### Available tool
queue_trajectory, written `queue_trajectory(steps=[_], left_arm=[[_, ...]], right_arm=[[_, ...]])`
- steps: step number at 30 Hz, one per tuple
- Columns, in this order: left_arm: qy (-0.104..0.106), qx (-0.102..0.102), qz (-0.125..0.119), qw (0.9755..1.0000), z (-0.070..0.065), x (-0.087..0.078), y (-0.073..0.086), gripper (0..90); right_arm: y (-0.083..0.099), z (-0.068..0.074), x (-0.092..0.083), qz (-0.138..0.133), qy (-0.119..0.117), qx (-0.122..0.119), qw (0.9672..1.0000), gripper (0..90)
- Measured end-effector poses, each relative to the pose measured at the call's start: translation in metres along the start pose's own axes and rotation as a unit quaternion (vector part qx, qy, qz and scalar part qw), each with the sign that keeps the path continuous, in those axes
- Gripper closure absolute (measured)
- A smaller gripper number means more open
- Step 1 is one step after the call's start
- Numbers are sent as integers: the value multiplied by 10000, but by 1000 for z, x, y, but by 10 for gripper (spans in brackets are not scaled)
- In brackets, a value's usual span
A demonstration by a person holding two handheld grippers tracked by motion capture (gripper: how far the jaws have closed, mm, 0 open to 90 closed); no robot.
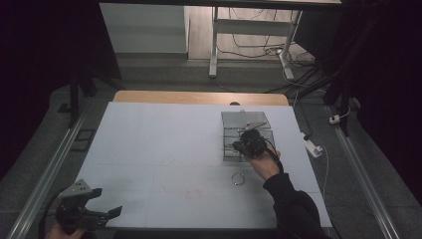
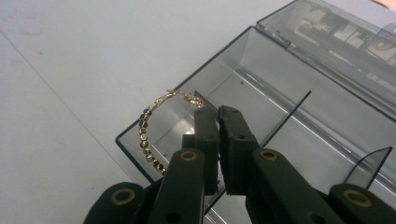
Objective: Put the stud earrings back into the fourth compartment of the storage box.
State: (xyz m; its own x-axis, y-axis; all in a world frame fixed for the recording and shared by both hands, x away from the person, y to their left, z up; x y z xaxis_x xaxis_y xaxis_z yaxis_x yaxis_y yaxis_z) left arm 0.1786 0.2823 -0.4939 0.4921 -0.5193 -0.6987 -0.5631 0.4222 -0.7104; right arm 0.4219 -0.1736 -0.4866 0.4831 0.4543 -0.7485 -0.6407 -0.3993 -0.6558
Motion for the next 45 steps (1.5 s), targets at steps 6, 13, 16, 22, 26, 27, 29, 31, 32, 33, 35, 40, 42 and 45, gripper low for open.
queue_trajectory(steps=[6, 13, 16, 22, 26, 27, 29, 31, 32, 33, 35, 40, 42, 45], left_arm=[[7, 11, 9, 10000, 0, 0, 0, 1], [12, 2, -2, 10000, 0, 0, 0, 1], [19, -2, -11, 10000, 0, 0, 0, 1], [30, 0, -25, 10000, 0, -1, 0, 1], [27, -3, -27, 10000, 0, -1, 0, 1], [19, 0, -21, 10000, 0, -1, 0, 1], [18, -2, -20, 10000, 0, -1, 0, 1], [17, -7, -20, 10000, 0, -1, 0, 1], [22, -13, -25, 10000, 0, -1, 0, 1], [25, -17, -26, 10000, 0, -1, 0, 1], [19, -18, -28, 10000, 0, -1, 0, 0], [16, -17, -34, 10000, 0, -1, 0, 0], [16, -18, -38, 10000, 0, -1, 1, 0], [19, -16, -40, 10000, 0, -1, 1, 0]], right_arm=[[3, 0, 8, 118, 112, -41, 9999, 865], [4, 0, 7, 60, 95, -23, 9999, 804], [3, 1, 1, -40, 27, 33, 10000, 783], [4, 3, -13, -102, -155, 141, 9997, 625], [7, 4, -20, 13, -232, 271, 9994, 486], [9, 3, -22, 11, -210, 264, 9994, 455], [11, 4, -26, -40, -207, 306, 9993, 398], [11, 4, -31, -115, -204, 338, 9992, 344], [12, 5, -34, -167, -231, 354, 9990, 311], [12, 5, -36, -199, -226, 379, 9988, 274], [14, 6, -41, -229, -210, 395, 9987, 204], [20, 10, -46, -127, -150, 341, 9992, 159], [23, 11, -49, -99, -143, 400, 9990, 116], [29, 12, -51, -101, -89, 432, 9990, 49]])
Point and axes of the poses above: each handheld gripper's, and its own axes: x roughly forward along the jaws, y roughly out of its underside, z roughly to its left, the point moved 1 cm from there along x, roughly forward along the jaws, and after that the axes turned 13 degrees about x, right-handed, at the moved point
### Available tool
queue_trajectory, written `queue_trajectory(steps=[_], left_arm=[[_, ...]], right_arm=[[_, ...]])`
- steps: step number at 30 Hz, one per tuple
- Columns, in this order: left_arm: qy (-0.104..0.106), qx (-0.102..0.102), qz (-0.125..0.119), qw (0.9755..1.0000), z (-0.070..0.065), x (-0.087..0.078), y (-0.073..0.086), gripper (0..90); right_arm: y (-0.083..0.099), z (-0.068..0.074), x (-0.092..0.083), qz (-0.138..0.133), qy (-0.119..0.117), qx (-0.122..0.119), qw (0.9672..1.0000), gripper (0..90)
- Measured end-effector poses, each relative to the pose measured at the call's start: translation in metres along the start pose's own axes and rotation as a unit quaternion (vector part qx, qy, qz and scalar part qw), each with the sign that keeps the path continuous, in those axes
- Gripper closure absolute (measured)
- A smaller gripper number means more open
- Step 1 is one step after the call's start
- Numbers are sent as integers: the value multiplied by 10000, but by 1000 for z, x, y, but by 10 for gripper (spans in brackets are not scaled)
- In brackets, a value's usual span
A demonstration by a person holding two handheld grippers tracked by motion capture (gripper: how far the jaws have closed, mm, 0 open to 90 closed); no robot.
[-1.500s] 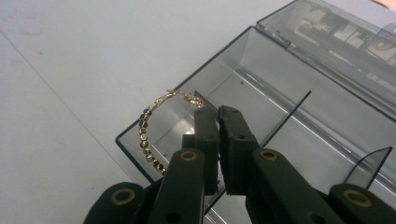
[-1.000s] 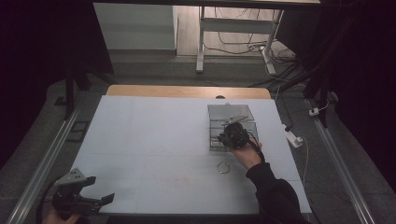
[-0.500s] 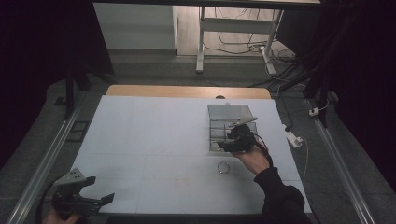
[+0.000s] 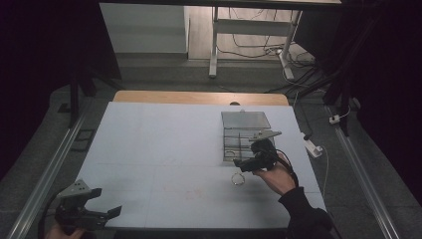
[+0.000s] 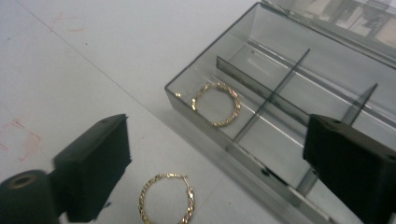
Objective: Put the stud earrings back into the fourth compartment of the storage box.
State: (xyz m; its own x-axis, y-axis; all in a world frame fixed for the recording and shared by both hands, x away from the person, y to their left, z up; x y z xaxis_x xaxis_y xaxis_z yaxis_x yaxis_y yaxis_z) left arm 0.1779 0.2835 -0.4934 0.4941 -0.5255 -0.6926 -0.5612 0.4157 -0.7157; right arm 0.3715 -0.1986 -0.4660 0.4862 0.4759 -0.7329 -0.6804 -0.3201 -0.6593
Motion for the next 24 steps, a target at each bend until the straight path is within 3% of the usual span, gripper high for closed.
queue_trajectory(steps=[3, 11, 18, 24], left_arm=[[-2, 1, 2, 10000, 0, 0, 0, 0], [-3, 7, 3, 10000, 0, 0, 0, 0], [-7, 22, 4, 10000, 0, 0, -1, 0], [-7, 25, 11, 10000, -1, 1, -1, 1]], right_arm=[[7, -1, -3, 17, 87, 92, 9999, 3], [30, 0, -5, 313, 160, 170, 9992, 0], [41, -2, 11, 589, 472, 167, 9970, 0], [44, -4, 23, 804, 558, 222, 9950, 0]])
Point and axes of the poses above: each handheld gripper's, and its own axes: x roughly forward along the jaws, y roughly out of its underside, z roughly to its left, the point moved 1 cm from there along x, roughly forward along the jaws, and after that the axes turned 13 degrees about x, right-handed, at the moved point
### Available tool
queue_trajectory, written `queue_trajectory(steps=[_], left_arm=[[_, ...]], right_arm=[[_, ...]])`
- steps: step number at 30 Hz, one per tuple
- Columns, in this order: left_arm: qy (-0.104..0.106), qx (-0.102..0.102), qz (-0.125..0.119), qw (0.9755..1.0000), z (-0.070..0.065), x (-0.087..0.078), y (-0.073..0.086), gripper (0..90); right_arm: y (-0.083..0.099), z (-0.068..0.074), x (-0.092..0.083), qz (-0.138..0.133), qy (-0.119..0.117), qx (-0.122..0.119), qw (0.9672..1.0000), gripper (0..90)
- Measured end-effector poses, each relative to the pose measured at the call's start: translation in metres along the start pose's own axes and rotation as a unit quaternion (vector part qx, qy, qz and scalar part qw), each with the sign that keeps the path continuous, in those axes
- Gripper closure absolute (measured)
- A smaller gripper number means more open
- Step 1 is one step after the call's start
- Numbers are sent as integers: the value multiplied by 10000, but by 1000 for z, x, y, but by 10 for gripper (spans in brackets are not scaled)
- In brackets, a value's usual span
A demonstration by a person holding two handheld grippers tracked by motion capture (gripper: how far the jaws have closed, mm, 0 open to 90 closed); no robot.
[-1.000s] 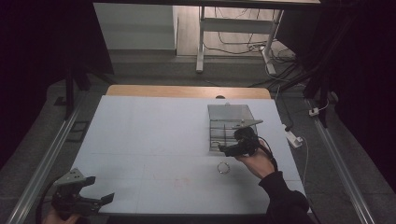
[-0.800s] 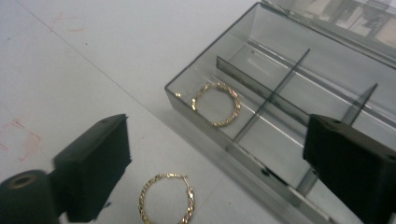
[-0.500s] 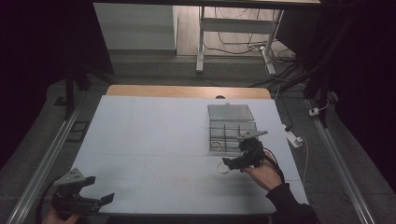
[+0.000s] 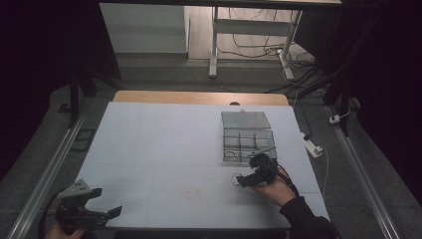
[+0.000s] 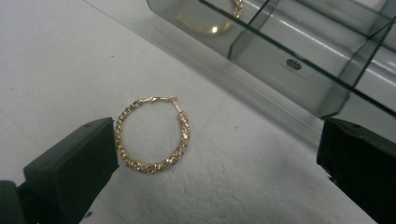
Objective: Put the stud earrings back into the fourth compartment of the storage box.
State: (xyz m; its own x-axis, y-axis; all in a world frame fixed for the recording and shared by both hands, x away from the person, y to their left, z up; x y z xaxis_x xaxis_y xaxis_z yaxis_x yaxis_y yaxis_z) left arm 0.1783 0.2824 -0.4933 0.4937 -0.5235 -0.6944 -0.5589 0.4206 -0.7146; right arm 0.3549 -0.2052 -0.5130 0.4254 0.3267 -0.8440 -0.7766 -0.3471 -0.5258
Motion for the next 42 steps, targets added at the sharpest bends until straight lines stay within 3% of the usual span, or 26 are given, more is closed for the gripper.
queue_trajectory(steps=[6, 11, 14, 30, 42], left_arm=[[2, -1, 3, 10000, 0, 0, 0, 1], [0, 7, 5, 10000, 0, 0, 0, 1], [0, 10, 2, 10000, 0, 0, 0, 1], [-3, 6, 2, 10000, 0, 0, 0, 1], [38, 3, -12, 10000, 0, 0, 0, 2]], right_arm=[[1, -1, 15, 238, 288, 10, 9993, 15], [0, -2, 14, 278, 270, -46, 9992, 53], [0, -2, 11, 281, 227, -122, 9993, 123], [0, 3, 0, 395, -3, -521, 9979, 858], [-2, -2, -1, 486, -199, -320, 9981, 867]])
Point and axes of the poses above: each handheld gripper's, and its own axes: x roughly forward along the jaws, y roughly out of its underside, z roughly to its left, the point moved 1 cm from there along x, roughly forward along the jaws, and after that the axes turned 13 degrees about x, right-handed, at the moved point
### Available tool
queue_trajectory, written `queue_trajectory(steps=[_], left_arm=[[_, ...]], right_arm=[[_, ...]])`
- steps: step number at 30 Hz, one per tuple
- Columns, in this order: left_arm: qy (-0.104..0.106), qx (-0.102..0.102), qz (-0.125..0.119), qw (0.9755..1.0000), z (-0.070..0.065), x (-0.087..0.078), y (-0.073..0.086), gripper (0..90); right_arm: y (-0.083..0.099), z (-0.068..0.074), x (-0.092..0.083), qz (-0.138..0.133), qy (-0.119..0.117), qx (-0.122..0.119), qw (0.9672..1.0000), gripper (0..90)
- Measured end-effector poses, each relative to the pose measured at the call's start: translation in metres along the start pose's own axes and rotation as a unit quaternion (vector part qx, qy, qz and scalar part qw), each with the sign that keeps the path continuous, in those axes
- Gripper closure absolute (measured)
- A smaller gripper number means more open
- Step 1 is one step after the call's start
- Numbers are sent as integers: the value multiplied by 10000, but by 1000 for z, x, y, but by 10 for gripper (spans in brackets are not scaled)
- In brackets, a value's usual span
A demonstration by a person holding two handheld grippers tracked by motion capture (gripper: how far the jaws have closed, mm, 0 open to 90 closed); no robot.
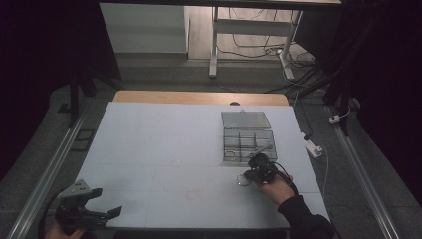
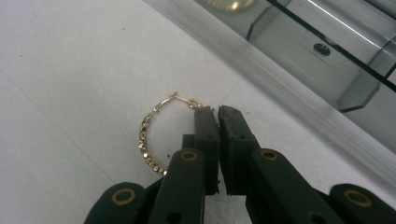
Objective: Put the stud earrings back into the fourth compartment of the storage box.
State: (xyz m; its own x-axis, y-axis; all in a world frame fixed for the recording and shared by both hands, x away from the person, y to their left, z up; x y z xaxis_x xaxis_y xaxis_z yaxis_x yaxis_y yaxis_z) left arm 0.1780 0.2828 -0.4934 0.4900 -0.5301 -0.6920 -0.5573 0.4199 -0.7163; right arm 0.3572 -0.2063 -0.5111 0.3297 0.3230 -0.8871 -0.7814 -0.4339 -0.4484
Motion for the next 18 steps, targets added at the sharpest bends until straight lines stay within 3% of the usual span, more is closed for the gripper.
queue_trajectory(steps=[18], left_arm=[[30, -3, -3, 10000, 0, 0, 0, 2]], right_arm=[[-7, 3, -21, -628, -158, -120, 9978, 869]])
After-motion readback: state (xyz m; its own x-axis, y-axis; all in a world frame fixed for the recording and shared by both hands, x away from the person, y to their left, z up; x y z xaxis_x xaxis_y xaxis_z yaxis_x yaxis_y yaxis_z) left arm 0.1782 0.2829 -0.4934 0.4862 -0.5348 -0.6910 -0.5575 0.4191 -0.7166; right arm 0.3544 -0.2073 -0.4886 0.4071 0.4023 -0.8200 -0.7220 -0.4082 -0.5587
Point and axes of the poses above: each handheld gripper's, and its own axes: x roughly forward along the jaws, y roughly out of its underside, z roughly to its left, the point moved 1 cm from there along x, roughly forward along the jaws, and after that the axes turned 13 degrees about x, right-handed, at the moved point
